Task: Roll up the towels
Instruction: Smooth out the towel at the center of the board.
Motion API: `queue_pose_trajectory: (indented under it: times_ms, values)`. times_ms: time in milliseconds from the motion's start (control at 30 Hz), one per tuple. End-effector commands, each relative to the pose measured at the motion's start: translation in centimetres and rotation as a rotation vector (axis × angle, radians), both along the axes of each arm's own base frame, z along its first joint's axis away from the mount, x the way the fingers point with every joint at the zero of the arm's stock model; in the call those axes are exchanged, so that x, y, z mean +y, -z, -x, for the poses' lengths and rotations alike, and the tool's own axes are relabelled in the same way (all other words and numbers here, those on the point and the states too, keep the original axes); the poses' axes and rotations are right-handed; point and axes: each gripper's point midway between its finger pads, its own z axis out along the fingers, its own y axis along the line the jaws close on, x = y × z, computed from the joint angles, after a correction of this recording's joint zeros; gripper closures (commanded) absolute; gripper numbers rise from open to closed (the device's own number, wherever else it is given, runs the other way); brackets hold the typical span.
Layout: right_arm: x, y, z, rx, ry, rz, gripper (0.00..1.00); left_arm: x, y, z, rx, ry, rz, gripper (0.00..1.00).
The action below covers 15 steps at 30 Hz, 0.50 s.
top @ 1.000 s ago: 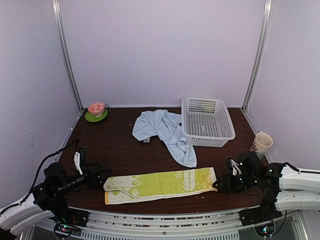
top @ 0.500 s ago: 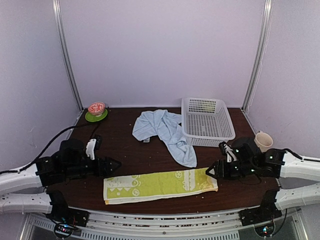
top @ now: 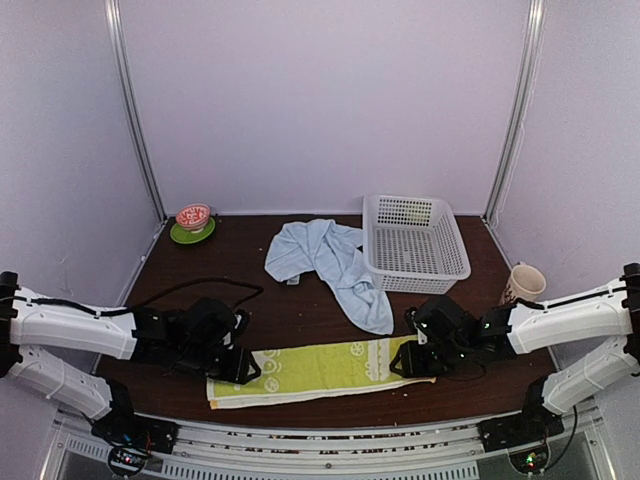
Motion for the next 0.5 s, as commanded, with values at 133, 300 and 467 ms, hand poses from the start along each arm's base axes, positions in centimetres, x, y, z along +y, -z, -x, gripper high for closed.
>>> queue_pose_trajectory:
  times_ms: [133, 300, 467]
  values:
    - [-0.6, 0.3, 0.8, 0.004, 0.065, -0.017, 0.48, 2.1, 3.7, 2.2, 0.118, 0.038, -0.135, 0.91]
    - [-2.3, -0.7, 0.0, -0.055, 0.126, 0.023, 0.40, 5.1, 5.5, 2.6, 0.170, 0.010, -0.255, 1.00]
    - [-5.1, 1.9, 0.1, -0.023, 0.165, 0.137, 0.43, 7.1, 6.0, 1.6, 0.168, -0.034, -0.300, 1.00]
